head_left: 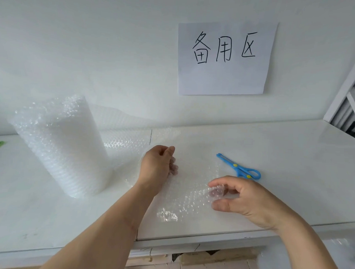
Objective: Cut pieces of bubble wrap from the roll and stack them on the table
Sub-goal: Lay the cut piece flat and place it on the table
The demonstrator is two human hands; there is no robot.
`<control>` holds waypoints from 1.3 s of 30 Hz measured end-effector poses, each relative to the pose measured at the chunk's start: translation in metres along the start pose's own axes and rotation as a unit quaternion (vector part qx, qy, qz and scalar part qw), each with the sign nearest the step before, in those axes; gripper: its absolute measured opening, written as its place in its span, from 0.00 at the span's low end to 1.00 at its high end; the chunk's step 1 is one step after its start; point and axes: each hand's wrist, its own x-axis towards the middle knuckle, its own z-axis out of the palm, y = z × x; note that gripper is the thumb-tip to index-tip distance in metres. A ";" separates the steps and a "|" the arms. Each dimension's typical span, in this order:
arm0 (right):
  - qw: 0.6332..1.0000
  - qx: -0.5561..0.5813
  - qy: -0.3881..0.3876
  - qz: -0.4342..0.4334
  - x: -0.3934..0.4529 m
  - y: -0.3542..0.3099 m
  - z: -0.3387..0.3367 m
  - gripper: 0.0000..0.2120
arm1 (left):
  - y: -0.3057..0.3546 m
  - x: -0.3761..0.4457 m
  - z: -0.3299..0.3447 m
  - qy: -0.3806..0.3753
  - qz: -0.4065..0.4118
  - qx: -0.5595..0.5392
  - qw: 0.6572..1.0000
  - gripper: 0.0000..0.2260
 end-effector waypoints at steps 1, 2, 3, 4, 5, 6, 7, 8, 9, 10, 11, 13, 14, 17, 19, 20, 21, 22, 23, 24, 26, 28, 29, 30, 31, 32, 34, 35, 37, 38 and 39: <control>0.999 0.028 -0.015 -0.001 -0.003 0.001 -0.002 0.21 | 0.000 -0.002 -0.001 0.000 0.001 0.009 1.000 0.07; 0.999 0.050 -0.023 0.001 -0.005 0.001 -0.003 0.23 | 0.000 -0.003 -0.002 0.000 0.002 0.021 1.000 0.07; 0.998 0.063 -0.026 0.005 -0.006 0.001 -0.003 0.23 | -0.001 -0.004 -0.003 0.001 0.010 0.049 0.999 0.10; 0.997 0.073 -0.028 0.008 -0.008 0.000 -0.003 0.22 | -0.002 -0.006 -0.005 0.002 0.030 0.100 0.995 0.15; 0.997 0.074 -0.029 0.009 -0.010 0.000 -0.004 0.20 | -0.004 -0.009 -0.008 0.002 0.068 0.169 0.983 0.20; 0.997 0.074 -0.025 0.011 -0.011 -0.002 -0.003 0.18 | -0.006 -0.014 -0.013 0.001 0.121 0.232 0.965 0.23; 0.997 0.069 -0.017 0.012 -0.012 -0.004 -0.003 0.16 | -0.006 -0.023 -0.019 -0.009 0.181 0.273 0.945 0.24; 0.998 0.063 -0.011 0.014 -0.013 -0.007 -0.002 0.15 | -0.006 -0.032 -0.026 -0.038 0.231 0.290 0.928 0.21; 0.999 0.048 -0.006 0.017 -0.013 -0.008 -0.002 0.16 | -0.005 -0.042 -0.034 -0.089 0.255 0.293 0.917 0.18; 0.999 0.028 -0.001 0.022 -0.014 -0.009 0.000 0.17 | -0.005 -0.051 -0.041 -0.156 0.246 0.287 0.913 0.16; 1.000 0.004 0.004 0.026 -0.013 -0.009 0.000 0.16 | -0.005 -0.060 -0.047 -0.229 0.218 0.281 0.906 0.16; 0.999 -0.037 0.015 0.034 -0.011 -0.010 0.001 0.13 | -0.009 -0.068 -0.056 -0.324 0.188 0.300 0.878 0.20; 0.998 -0.048 0.020 0.035 -0.012 -0.011 0.001 0.11 | -0.011 -0.069 -0.058 -0.344 0.191 0.322 0.861 0.23; 0.997 -0.067 0.017 0.029 -0.017 -0.013 0.001 0.10 | -0.011 -0.070 -0.062 -0.380 0.195 0.387 0.817 0.32; 0.998 -0.058 0.001 0.026 -0.023 -0.016 0.000 0.10 | -0.010 -0.071 -0.065 -0.395 0.211 0.454 0.770 0.40; 0.999 -0.046 -0.006 0.026 -0.026 -0.017 0.000 0.10 | -0.010 -0.072 -0.066 -0.402 0.214 0.481 0.749 0.42; 0.999 -0.035 -0.009 0.027 -0.029 -0.018 -0.001 0.10 | -0.010 -0.073 -0.066 -0.405 0.217 0.500 0.734 0.44; 0.999 -0.025 -0.012 0.029 -0.031 -0.019 -0.002 0.10 | -0.010 -0.074 -0.065 -0.403 0.221 0.515 0.723 0.46; 0.999 -0.016 -0.015 0.031 -0.033 -0.019 -0.002 0.09 | -0.010 -0.076 -0.065 -0.398 0.227 0.528 0.715 0.47; 0.999 -0.006 -0.020 0.033 -0.034 -0.018 -0.003 0.09 | -0.010 -0.077 -0.064 -0.391 0.232 0.537 0.710 0.48; 0.999 0.017 -0.030 0.037 -0.037 -0.014 -0.006 0.10 | -0.012 -0.080 -0.065 -0.378 0.243 0.539 0.713 0.47; 0.998 0.027 -0.037 0.038 -0.041 -0.012 -0.009 0.12 | -0.015 -0.083 -0.068 -0.372 0.261 0.526 0.719 0.43; 0.998 0.023 -0.040 0.035 -0.042 -0.011 -0.010 0.13 | -0.018 -0.083 -0.071 -0.369 0.270 0.514 0.726 0.40; 0.998 0.021 -0.041 0.032 -0.043 -0.010 -0.011 0.15 | -0.020 -0.084 -0.073 -0.362 0.279 0.496 0.738 0.37; 0.999 0.024 -0.039 0.027 -0.043 -0.010 -0.010 0.17 | -0.022 -0.084 -0.074 -0.353 0.283 0.471 0.757 0.33; 0.999 0.030 -0.034 0.021 -0.043 -0.009 -0.010 0.18 | -0.023 -0.085 -0.075 -0.344 0.286 0.440 0.778 0.29; 0.999 0.031 -0.015 0.007 -0.042 -0.007 -0.008 0.17 | -0.022 -0.086 -0.075 -0.328 0.276 0.375 0.822 0.23; 1.000 0.024 -0.007 0.001 -0.041 -0.006 -0.007 0.17 | -0.019 -0.087 -0.074 -0.321 0.261 0.347 0.841 0.21; 1.000 0.018 -0.001 -0.005 -0.041 -0.005 -0.007 0.18 | -0.014 -0.090 -0.072 -0.304 0.204 0.312 0.877 0.16; 1.000 0.019 -0.001 -0.004 -0.041 -0.006 -0.008 0.19 | -0.012 -0.090 -0.071 -0.293 0.174 0.299 0.891 0.15; 1.000 0.020 -0.004 -0.002 -0.041 -0.007 -0.008 0.20 | -0.011 -0.089 -0.071 -0.284 0.145 0.282 0.905 0.16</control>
